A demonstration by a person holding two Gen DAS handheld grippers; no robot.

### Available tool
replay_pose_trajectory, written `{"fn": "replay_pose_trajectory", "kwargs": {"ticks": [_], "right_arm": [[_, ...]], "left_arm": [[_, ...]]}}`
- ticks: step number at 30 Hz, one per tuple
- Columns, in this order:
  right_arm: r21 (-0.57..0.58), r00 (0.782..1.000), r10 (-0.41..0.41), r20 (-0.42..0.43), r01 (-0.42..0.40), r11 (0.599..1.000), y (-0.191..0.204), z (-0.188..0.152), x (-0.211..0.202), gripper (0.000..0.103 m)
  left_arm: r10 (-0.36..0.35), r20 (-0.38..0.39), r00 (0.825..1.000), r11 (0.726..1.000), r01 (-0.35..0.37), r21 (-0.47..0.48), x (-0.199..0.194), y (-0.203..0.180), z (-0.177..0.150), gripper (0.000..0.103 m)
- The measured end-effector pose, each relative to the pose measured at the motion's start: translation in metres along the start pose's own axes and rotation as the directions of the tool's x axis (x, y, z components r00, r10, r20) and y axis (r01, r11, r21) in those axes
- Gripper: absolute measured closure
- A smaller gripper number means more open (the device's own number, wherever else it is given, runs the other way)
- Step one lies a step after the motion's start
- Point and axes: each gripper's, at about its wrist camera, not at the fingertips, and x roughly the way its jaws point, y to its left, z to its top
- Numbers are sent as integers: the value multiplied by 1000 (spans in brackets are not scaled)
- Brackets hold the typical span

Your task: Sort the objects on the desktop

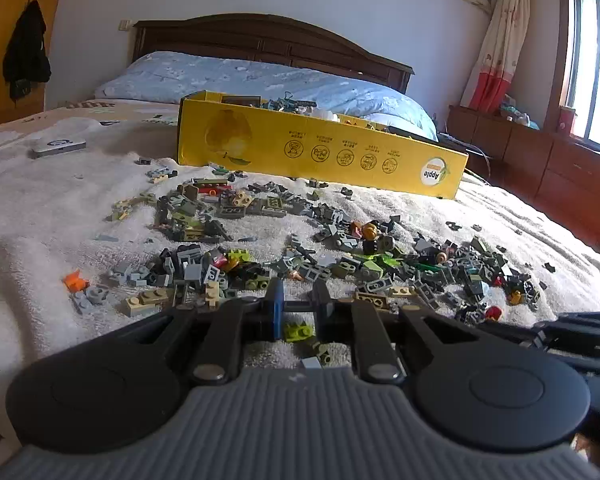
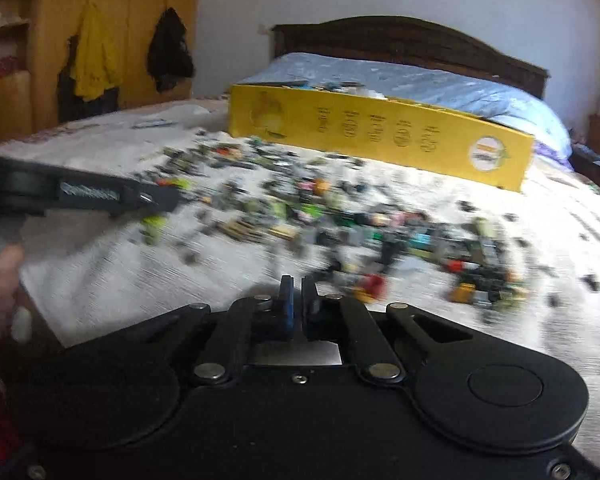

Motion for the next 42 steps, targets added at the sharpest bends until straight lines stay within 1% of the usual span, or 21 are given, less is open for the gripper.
{"fn": "replay_pose_trajectory", "kwargs": {"ticks": [2,4,5,6,8,11,14,16,23,27,28,29,32,35,42], "right_arm": [[3,997,-74,-14,74,997,-12,-2,0,99],[47,990,-138,-25,139,989,-25,0,2,99],[67,989,-148,-26,149,987,-30,1,1,98],[87,989,-149,-22,150,985,-34,2,-1,97],[110,992,-123,2,122,986,-36,3,-5,92],[84,994,-102,37,98,992,-29,0,-14,90],[35,989,-135,57,133,990,-24,-1,-18,81],[25,984,-167,55,166,986,-27,-1,-17,80],[67,977,-212,1,212,975,-41,-2,3,82],[118,978,-206,3,205,972,-45,-7,9,85],[119,978,-208,6,206,971,-44,-7,9,90],[122,978,-208,10,205,971,-43,-7,9,91],[136,979,-204,28,198,971,-41,-6,4,91],[161,984,-174,45,164,973,-43,-6,-2,91],[151,985,-156,75,144,978,-40,1,-11,91]], "left_arm": [[-3,-1,1000,1000,3,-5,1,0,0,85],[-6,-5,1000,1000,6,-8,1,-1,-1,85],[-7,-5,1000,1000,7,-7,1,-1,-2,85],[-8,-5,1000,1000,8,-6,1,-2,-2,85],[-7,-4,1000,1000,7,-1,0,-2,-2,85],[-7,-1,1000,1000,7,-3,0,-1,-1,85],[-6,-3,1000,1000,6,-5,0,-1,-1,85],[-5,-4,1000,1000,5,-7,0,0,-2,85],[-8,-2,1000,1000,8,9,-3,-5,-1,85],[-6,-2,1000,1000,6,21,-2,-7,0,85],[-6,-1,1000,1000,6,26,-3,-8,0,85],[-5,0,1000,999,5,33,-3,-10,0,85],[6,18,1000,997,-7,79,-6,-16,0,85],[16,33,999,992,-20,123,-8,-22,0,85],[-12,36,999,991,7,132,-6,-30,4,85]]}}
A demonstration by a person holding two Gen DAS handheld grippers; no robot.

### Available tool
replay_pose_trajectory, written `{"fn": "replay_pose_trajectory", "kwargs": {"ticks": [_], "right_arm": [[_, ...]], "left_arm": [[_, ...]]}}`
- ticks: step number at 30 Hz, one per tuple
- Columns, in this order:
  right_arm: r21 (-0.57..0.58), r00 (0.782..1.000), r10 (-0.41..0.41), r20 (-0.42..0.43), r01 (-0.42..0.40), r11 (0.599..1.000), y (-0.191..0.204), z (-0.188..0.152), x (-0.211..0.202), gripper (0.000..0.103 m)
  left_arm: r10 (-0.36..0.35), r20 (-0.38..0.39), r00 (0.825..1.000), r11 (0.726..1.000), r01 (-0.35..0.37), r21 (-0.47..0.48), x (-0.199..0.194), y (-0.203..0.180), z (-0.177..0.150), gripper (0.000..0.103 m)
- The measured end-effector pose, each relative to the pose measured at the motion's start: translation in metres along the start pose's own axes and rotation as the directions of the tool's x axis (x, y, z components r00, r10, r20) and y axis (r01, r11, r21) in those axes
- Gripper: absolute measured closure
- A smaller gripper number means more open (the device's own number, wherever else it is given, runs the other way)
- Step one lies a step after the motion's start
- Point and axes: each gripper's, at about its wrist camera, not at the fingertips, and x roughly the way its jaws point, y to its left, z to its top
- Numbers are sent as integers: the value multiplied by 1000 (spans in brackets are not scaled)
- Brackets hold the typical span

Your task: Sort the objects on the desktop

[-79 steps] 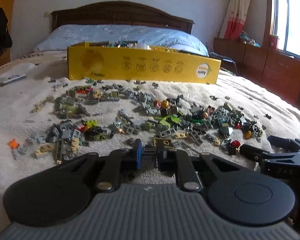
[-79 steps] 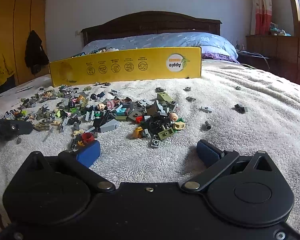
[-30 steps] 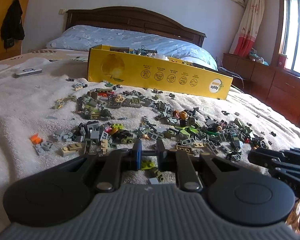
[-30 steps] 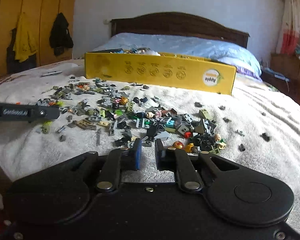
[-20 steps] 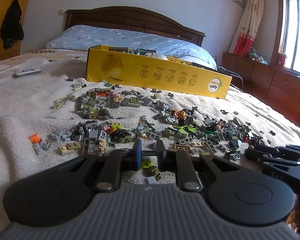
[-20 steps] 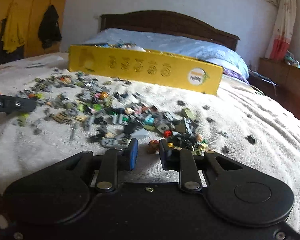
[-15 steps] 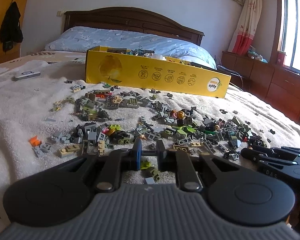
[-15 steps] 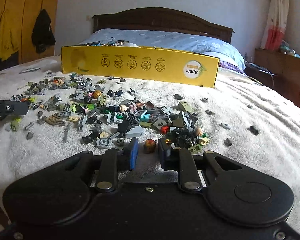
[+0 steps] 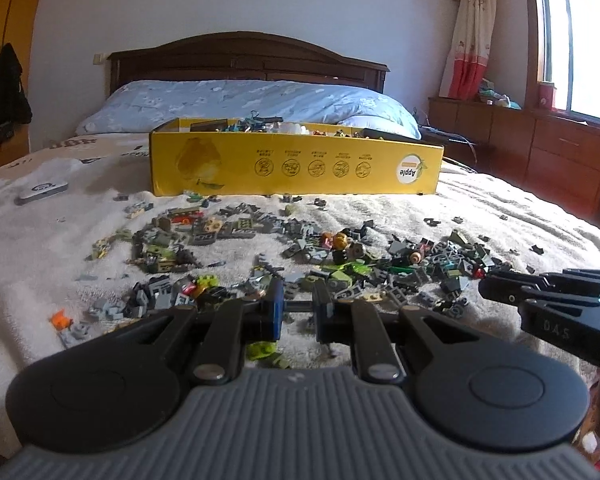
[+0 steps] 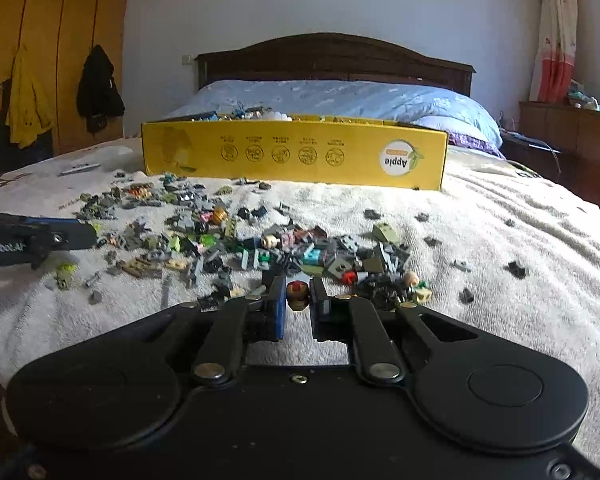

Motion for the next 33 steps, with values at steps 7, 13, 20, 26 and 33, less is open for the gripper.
{"fn": "replay_pose_trajectory", "kwargs": {"ticks": [7,13,20,26,33], "right_arm": [[-17,1000,21,10,-21,1000,4,12,6,91],[-14,999,40,6,-40,999,3,27,19,91],[32,998,66,-5,-66,997,-10,42,39,91],[47,998,63,-12,-62,997,-15,52,58,91],[81,996,87,-12,-86,993,-17,63,79,91]], "left_arm": [[-40,-19,999,998,39,-51,10,4,10,85],[-23,7,1000,999,24,-49,26,10,32,85],[11,63,998,1000,-12,5,56,18,65,85],[58,143,988,998,-57,-13,92,29,101,85],[170,234,957,985,-169,-23,146,55,142,85]]}}
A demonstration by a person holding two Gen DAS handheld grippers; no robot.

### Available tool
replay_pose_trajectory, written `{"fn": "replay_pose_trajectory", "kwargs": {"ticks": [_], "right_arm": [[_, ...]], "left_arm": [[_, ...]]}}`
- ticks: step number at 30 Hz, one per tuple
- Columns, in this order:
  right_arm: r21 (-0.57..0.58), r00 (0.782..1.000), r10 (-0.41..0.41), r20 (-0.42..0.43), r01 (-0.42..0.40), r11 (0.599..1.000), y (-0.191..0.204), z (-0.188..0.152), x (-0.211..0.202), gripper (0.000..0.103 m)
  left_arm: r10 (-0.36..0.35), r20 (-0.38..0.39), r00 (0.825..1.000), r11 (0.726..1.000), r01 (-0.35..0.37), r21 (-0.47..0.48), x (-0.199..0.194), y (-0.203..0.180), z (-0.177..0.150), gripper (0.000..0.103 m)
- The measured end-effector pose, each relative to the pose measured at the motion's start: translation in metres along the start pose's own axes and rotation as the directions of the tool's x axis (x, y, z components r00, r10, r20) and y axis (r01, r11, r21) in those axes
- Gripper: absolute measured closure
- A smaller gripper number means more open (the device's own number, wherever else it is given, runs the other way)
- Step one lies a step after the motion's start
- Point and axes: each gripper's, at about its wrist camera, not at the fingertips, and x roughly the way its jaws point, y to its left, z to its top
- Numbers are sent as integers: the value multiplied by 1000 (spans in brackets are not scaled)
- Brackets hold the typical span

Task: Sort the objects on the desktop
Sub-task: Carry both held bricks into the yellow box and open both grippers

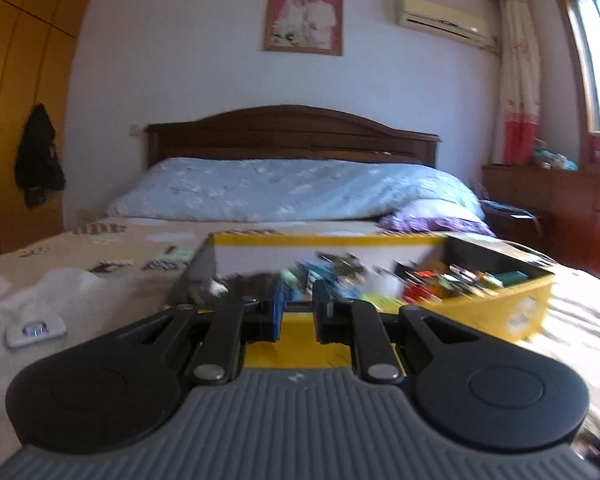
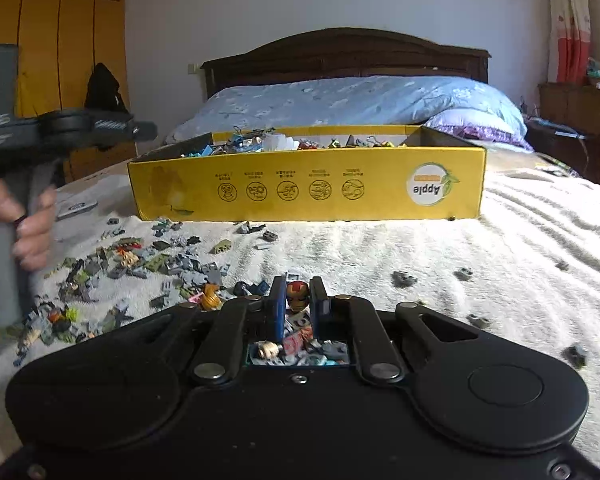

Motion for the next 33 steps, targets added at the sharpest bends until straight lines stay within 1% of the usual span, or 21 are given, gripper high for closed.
{"fn": "replay_pose_trajectory", "kwargs": {"ticks": [3,7,9,14,17,20,21,24,25,27,28,29,30,33], "right_arm": [[14,1000,-3,-14,3,1000,-2,1,7,91],[24,999,-14,-41,15,1000,-7,-1,19,91],[34,999,-12,-51,14,999,-10,-1,25,91],[16,998,-28,-50,29,999,-18,9,35,91],[-17,998,-47,-33,46,999,-21,21,42,91],[-38,998,-59,-18,58,998,-27,34,54,91],[-47,998,-64,-12,64,997,-29,38,59,91],[-87,996,-88,17,89,992,-36,53,73,91],[-93,995,-94,22,96,991,-39,58,78,91],[-93,994,-105,28,108,990,-48,70,90,91],[-96,993,-115,36,118,988,-52,76,95,91],[-98,991,-127,46,131,987,-57,83,101,91],[-94,989,-138,57,143,985,-62,91,106,91],[-39,985,-158,67,161,986,-83,115,122,91]], "left_arm": [[59,9,998,998,-59,-1,29,10,5,85],[115,16,993,993,-115,-23,58,19,4,85],[131,19,991,991,-131,-35,68,24,3,85],[146,-9,989,987,-146,-61,88,32,-5,84],[152,-21,988,987,-153,-51,94,36,-11,81],[152,-25,988,988,-153,-33,96,36,-17,79],[149,-30,988,988,-150,-32,97,37,-18,66],[138,-39,990,989,-139,-41,98,38,-21,47],[133,-37,990,990,-134,-43,97,38,-22,44],[129,-32,991,990,-130,-46,96,40,-23,34],[125,-28,992,991,-127,-48,95,40,-23,31],[124,-25,992,991,-125,-49,94,38,-23,25],[123,-17,992,991,-123,-47,93,37,-24,20],[117,2,993,993,-117,-15,91,32,-25,15]]}}
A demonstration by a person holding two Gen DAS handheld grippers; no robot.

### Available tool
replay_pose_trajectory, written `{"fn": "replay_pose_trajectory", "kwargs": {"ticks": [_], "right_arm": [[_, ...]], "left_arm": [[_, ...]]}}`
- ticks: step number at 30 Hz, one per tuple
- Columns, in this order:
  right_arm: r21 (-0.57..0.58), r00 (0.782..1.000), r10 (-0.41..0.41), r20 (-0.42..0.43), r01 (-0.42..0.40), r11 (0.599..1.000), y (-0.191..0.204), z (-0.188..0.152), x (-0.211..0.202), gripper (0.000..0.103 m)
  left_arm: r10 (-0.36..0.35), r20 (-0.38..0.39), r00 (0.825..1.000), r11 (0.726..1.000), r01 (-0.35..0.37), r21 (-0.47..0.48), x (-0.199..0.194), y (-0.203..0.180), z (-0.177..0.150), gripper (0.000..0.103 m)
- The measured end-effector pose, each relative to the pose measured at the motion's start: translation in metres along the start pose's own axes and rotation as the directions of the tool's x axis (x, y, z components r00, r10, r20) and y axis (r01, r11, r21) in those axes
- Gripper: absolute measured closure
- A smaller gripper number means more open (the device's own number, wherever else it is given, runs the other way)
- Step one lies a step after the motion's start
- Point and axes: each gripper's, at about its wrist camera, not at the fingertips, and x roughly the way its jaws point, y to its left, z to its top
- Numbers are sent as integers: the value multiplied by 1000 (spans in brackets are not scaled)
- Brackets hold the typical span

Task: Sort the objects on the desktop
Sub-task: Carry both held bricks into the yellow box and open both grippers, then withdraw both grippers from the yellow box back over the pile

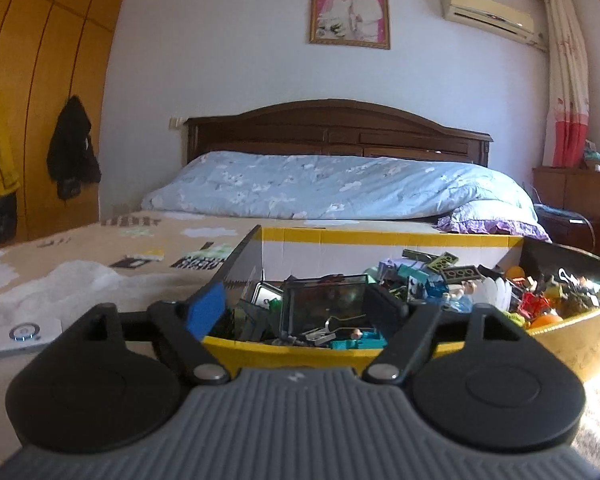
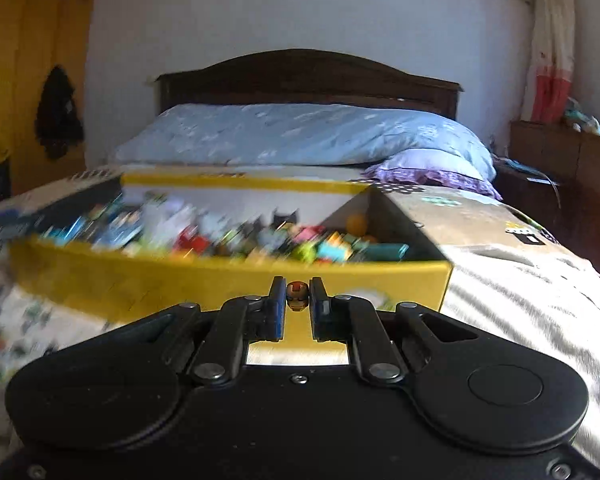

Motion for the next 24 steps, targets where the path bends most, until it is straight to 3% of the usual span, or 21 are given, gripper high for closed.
{"fn": "replay_pose_trajectory", "kwargs": {"ticks": [4,9,11,12,17,24], "right_arm": [[91,999,-34,-35,37,995,-30,24,36,91],[111,992,-76,-104,87,990,-54,40,74,84],[128,989,-86,-122,102,987,-58,42,81,61],[141,988,-80,-128,99,985,-60,43,84,58],[167,990,-67,-126,87,982,-64,41,78,46],[96,988,-17,-154,32,995,-49,30,47,39]], "left_arm": [[-2,13,1000,1000,1,20,-4,-7,-3,8],[6,26,1000,999,-7,49,-6,-11,-7,0],[6,33,999,999,-8,40,-8,-10,-6,0],[7,33,999,999,-8,36,-8,-10,-6,0],[16,13,1000,1000,-17,19,-4,-7,-6,0],[1,5,1000,999,-1,38,-6,-10,-8,0]]}}
